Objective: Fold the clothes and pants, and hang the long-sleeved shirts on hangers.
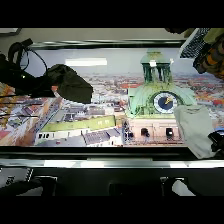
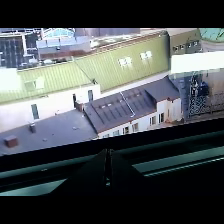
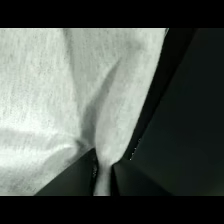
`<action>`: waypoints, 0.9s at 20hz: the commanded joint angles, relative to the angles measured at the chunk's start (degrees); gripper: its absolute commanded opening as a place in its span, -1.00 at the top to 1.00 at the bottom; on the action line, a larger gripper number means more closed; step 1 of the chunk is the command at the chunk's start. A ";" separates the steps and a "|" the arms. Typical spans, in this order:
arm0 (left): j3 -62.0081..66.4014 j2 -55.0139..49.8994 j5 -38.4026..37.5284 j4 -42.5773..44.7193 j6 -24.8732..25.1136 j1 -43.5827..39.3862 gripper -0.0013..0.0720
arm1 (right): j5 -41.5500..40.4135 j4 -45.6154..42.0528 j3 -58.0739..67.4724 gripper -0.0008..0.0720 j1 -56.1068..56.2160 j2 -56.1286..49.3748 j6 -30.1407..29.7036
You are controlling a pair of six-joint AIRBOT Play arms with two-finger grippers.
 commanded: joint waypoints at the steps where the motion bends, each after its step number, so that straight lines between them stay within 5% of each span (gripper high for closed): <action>1: -0.02 0.04 0.02 0.00 0.00 -0.02 0.91 | 2.58 -0.17 -0.02 0.53 0.04 0.04 -1.73; 3: -0.02 0.04 0.00 0.00 0.00 -0.02 0.91 | 4.04 0.13 -0.02 -0.13 0.04 0.04 -1.75; 9: -0.02 0.04 0.04 0.02 0.00 -0.02 0.91 | -1.40 6.12 0.94 -0.04 0.04 5.05 -4.39; 14: -0.04 0.42 0.31 5.09 2.80 -0.02 0.91 | -16.63 33.92 6.88 0.31 0.15 9.42 -18.25; 16: -0.61 1.46 2.19 7.13 3.30 -0.02 0.91 | -16.55 44.30 8.24 0.45 3.34 9.44 -23.06; 18: -4.76 4.26 6.16 7.10 6.34 -0.04 0.91 | -14.10 45.16 8.44 0.56 10.49 9.44 -24.68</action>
